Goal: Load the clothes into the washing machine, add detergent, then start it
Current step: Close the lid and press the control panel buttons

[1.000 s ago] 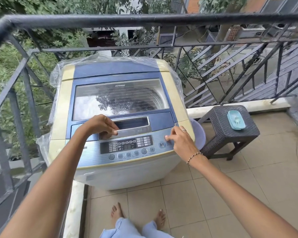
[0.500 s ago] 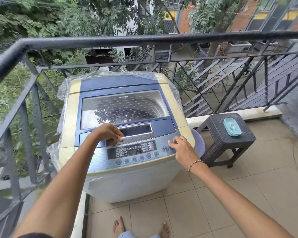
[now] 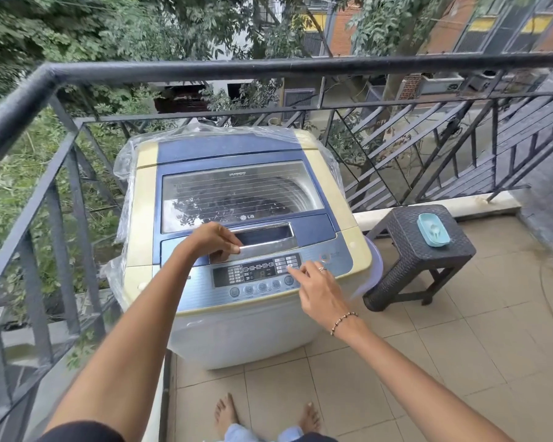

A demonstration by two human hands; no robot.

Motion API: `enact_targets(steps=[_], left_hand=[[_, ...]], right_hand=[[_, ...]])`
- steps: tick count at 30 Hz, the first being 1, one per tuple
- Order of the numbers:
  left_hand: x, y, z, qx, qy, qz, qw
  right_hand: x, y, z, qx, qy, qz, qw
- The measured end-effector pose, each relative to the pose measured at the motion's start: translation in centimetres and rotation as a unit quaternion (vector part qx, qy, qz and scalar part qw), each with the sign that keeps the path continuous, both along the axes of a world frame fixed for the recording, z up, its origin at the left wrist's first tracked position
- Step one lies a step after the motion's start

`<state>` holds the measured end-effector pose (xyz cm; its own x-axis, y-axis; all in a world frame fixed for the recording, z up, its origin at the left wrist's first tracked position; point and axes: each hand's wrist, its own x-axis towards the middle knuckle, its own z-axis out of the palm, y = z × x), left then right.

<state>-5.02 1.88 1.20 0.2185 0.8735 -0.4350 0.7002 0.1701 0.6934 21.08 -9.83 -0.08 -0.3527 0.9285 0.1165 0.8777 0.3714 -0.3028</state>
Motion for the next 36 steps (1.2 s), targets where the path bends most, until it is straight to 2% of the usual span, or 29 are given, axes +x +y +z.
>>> enact_targets(steps=[10, 22, 30, 36], left_hand=[[-0.1, -0.6, -0.7, 0.055, 0.034, 0.01, 0.998], [-0.2, -0.3, -1.2, 0.063, 0.048, -0.004, 0.997], [0.0, 0.0, -1.4, 0.064, 0.041, -0.007, 0.997], [0.2, -0.2, -1.2, 0.049, 0.03, -0.004, 0.998]], right_hand=[[-4.6, -1.5, -0.5, 0.026, 0.003, 0.11, 0.994], [-6.0, -1.6, -1.3, 0.123, -0.036, 0.097, 0.987], [-7.2, -1.3, -2.2, 0.09, -0.06, 0.053, 0.993], [-6.9, -1.1, -2.5, 0.056, -0.045, 0.061, 0.996]])
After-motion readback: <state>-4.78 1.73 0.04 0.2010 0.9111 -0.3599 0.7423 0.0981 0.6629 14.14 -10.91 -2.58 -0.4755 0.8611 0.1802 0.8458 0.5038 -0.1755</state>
